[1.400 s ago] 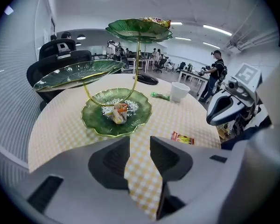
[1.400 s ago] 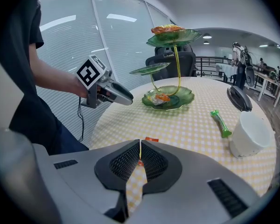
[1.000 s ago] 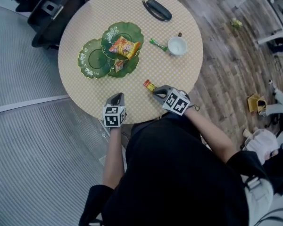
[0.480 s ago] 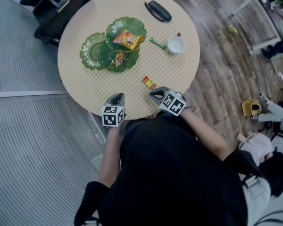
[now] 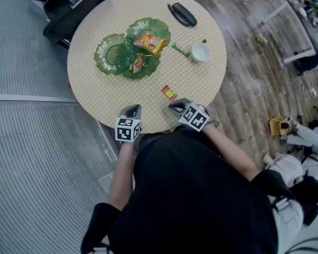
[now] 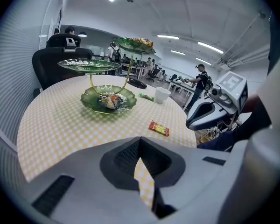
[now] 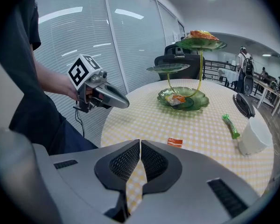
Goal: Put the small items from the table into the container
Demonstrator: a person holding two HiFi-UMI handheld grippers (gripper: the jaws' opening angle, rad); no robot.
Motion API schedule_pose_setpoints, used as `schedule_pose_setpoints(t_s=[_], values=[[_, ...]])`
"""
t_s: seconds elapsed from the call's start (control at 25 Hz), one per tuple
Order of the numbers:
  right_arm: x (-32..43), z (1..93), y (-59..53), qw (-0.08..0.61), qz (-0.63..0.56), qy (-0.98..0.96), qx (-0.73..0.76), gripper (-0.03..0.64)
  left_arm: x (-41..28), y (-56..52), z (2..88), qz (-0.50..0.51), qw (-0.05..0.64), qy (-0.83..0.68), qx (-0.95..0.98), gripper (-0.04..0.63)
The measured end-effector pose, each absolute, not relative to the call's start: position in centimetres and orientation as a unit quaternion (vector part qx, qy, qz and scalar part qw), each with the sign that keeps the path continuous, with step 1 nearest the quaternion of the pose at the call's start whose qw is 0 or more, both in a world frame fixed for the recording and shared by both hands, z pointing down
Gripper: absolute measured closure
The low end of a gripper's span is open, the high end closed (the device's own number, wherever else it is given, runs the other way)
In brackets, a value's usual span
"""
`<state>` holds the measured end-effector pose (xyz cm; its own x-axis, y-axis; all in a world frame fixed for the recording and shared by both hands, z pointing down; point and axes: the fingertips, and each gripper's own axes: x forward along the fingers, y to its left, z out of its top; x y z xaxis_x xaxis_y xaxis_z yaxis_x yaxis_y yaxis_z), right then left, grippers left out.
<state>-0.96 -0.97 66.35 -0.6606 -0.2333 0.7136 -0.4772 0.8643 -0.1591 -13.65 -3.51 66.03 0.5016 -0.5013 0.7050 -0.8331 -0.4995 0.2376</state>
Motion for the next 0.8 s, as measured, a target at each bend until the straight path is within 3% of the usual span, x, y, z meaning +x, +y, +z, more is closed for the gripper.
schedule_pose_setpoints(t_s=[0.8], values=[[-0.3, 69.3, -2.6, 0.393, 0.178, -0.879, 0.204, 0.586, -10.0, -1.3, 67.4, 0.292, 0.317, -0.360, 0.828, 0.592]])
